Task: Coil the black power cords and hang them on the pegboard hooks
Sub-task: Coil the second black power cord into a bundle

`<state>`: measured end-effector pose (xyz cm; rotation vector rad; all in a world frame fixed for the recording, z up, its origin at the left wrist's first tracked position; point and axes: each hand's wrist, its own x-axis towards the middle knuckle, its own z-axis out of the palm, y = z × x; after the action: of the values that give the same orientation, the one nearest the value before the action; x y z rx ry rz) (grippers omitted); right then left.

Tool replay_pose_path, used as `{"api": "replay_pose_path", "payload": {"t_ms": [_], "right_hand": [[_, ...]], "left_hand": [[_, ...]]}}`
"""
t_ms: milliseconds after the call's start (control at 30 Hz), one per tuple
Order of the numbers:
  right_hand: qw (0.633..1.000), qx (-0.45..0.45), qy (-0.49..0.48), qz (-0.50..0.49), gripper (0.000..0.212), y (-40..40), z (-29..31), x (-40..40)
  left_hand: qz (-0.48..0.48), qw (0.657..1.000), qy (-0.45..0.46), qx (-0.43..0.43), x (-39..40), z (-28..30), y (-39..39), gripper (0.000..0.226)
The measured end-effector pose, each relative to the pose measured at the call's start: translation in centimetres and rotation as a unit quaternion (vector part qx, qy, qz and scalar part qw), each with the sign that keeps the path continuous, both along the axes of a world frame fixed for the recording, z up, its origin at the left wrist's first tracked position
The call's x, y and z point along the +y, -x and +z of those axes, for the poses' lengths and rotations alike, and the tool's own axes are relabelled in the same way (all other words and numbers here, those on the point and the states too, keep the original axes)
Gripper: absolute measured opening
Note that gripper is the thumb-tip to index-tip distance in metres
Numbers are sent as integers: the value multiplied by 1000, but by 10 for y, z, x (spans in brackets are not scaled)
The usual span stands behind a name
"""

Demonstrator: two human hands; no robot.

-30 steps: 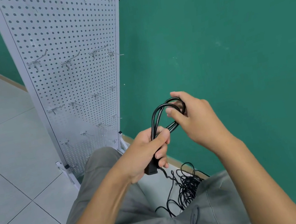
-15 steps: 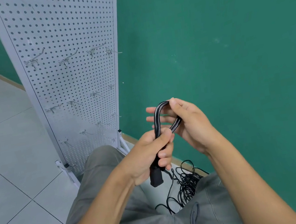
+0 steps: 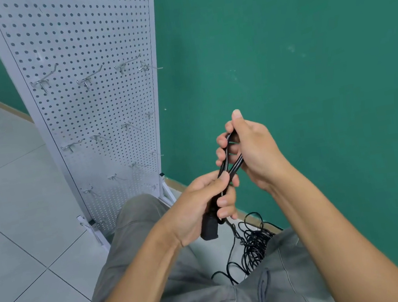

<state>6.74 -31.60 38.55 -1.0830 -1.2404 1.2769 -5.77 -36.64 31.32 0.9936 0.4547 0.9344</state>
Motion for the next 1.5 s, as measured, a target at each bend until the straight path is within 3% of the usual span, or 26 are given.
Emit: {"api": "replay_pose_path", "payload": {"t_ms": [167, 267, 400, 533, 667, 767, 900, 1033, 1200, 1300, 1500], "right_hand": [[1000, 15, 4, 11, 36, 14, -3, 7], [998, 43, 11, 37, 40, 16, -7, 10], [990, 78, 42, 109, 74, 13, -24, 13], [980, -14, 96, 175, 95, 13, -72, 2], [966, -120, 141, 178, 81, 6, -127, -11], [934, -257, 133, 209, 81, -8, -153, -14], [912, -344, 109, 193, 49, -24, -173, -19], [938, -315, 44, 133, 35, -28, -175, -21], [974, -227, -8, 11, 31, -31, -134, -20], [977, -206, -60, 3, 29, -24, -92, -21], [967, -208, -138, 51, 13, 5, -31, -28]], "left_hand": [[78, 996, -36, 35, 5, -5, 3, 27], [103, 994, -12, 16, 5, -8, 3, 28], [153, 988, 24, 12, 6, -9, 4, 29], [178, 984, 27, 10, 11, -10, 13, 28], [196, 980, 33, -17, 16, -8, 26, 26], [217, 975, 44, -37, 19, -8, 37, 26], [249, 965, 62, -51, 24, -11, 46, 27], [286, 952, 90, -58, 27, -17, 50, 28], [356, 930, 81, 51, 31, -17, 52, 30], [365, 922, 94, 85, 31, -23, 46, 31], [317, 943, 66, 73, 23, -12, 30, 27]]}}
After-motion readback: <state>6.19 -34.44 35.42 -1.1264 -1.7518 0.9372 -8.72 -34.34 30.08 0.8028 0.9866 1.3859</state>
